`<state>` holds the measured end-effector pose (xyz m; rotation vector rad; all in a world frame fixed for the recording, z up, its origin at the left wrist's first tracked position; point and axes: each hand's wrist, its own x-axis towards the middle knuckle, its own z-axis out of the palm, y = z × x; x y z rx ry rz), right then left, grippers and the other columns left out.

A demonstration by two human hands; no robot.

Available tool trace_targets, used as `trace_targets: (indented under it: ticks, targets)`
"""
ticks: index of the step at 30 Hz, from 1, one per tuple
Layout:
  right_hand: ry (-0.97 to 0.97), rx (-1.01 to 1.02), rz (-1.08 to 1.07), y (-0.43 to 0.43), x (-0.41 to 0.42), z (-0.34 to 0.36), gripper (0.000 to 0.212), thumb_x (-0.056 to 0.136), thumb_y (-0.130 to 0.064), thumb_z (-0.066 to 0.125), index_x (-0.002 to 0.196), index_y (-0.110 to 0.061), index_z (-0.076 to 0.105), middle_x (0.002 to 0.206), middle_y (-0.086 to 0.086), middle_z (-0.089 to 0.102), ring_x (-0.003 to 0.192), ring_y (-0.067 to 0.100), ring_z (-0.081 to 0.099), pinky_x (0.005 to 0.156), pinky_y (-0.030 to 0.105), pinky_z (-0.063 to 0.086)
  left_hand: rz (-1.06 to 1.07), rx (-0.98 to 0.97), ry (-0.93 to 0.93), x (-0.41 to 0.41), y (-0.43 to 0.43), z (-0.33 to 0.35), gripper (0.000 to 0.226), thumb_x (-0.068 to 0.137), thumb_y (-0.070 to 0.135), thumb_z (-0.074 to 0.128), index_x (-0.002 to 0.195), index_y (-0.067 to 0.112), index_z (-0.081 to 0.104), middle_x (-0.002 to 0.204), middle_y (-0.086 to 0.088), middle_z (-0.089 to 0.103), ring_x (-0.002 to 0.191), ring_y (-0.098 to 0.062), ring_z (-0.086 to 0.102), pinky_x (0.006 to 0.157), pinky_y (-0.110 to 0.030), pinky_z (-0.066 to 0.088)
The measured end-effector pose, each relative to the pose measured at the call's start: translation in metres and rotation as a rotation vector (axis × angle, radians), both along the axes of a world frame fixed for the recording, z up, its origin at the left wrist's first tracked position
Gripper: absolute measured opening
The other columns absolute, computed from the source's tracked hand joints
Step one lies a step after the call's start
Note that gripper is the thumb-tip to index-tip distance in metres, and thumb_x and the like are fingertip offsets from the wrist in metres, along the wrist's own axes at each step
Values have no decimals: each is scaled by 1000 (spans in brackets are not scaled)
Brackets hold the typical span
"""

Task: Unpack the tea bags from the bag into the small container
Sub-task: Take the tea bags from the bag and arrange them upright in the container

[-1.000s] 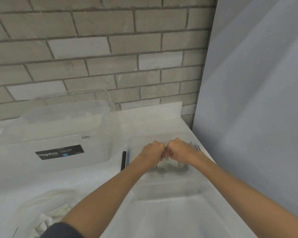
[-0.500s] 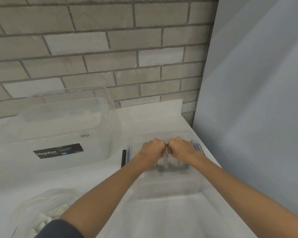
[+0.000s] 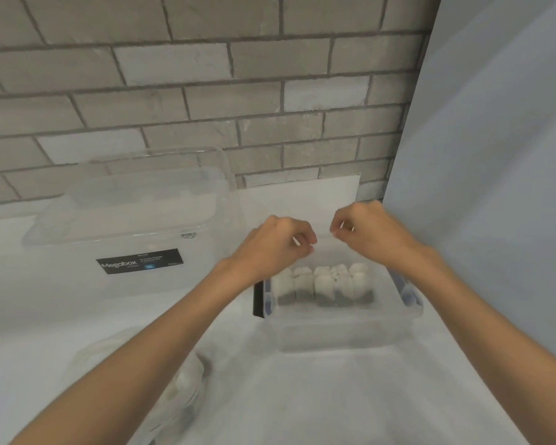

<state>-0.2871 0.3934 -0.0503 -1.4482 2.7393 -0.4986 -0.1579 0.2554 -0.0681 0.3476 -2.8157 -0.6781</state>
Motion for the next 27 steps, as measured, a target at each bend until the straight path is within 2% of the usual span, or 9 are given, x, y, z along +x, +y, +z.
trace_targets:
  ticks: [5, 9, 11, 15, 19, 23, 25, 27]
  targets:
    - [-44, -82, 108, -18, 55, 24, 16, 92, -24, 56, 95, -23, 71, 93, 2, 67, 85, 21, 62, 80, 39, 54, 69, 99, 27, 64, -26, 11, 11, 87, 27, 66, 91, 36, 69, 91, 16, 70, 84, -4, 66, 83, -35, 55]
    - [-135, -101, 225, -41, 103, 22, 15, 92, -25, 57, 93, -23, 72, 90, -1, 67, 81, 17, 62, 77, 35, 54, 156, 119, 5, 118, -42, 8, 9, 88, 27, 67, 95, 30, 71, 91, 13, 71, 86, -5, 66, 82, -25, 53]
    - [-191, -82, 295, -56, 131, 12, 15, 92, -24, 57, 94, -22, 72, 89, 0, 68, 80, 17, 63, 76, 35, 54, 204, 134, -16, 150, -49, 1, 9, 87, 27, 67, 95, 28, 72, 89, 13, 71, 86, -4, 65, 81, -23, 52]
    - [-259, 0, 432, -83, 186, -18, 16, 92, -22, 56, 93, -20, 72, 85, -2, 63, 79, 17, 60, 77, 37, 54, 272, 141, -121, 204, -60, -23, 6, 86, 26, 68, 85, 27, 74, 80, 16, 70, 82, 1, 64, 82, -28, 53]
    - [-322, 97, 512, -103, 227, -46, 19, 92, -13, 55, 97, -14, 72, 78, -2, 55, 78, 16, 55, 76, 33, 53, 315, 132, -235, 239, -66, -43, 15, 86, 26, 66, 74, 35, 67, 68, 21, 63, 72, 1, 61, 72, -30, 51]
    - [-304, 202, 519, -115, 250, -75, 23, 88, -7, 51, 98, -14, 71, 90, 7, 59, 84, 27, 63, 78, 36, 54, 363, 77, -325, 260, -70, -62, 14, 86, 22, 62, 81, 34, 68, 79, 19, 64, 81, -8, 63, 75, -31, 53]
    - [-261, 252, 508, -117, 257, -88, 26, 87, -2, 49, 99, -14, 70, 100, 10, 60, 88, 28, 62, 76, 35, 52, 378, 87, -328, 267, -72, -68, 15, 86, 19, 60, 84, 31, 70, 82, 17, 64, 82, -8, 63, 75, -30, 53]
    - [-214, 304, 517, -116, 262, -99, 22, 84, -2, 53, 94, -15, 68, 101, 7, 60, 89, 27, 60, 72, 33, 50, 376, 103, -314, 272, -72, -73, 16, 86, 18, 59, 85, 29, 70, 85, 15, 65, 82, -9, 63, 74, -28, 51]
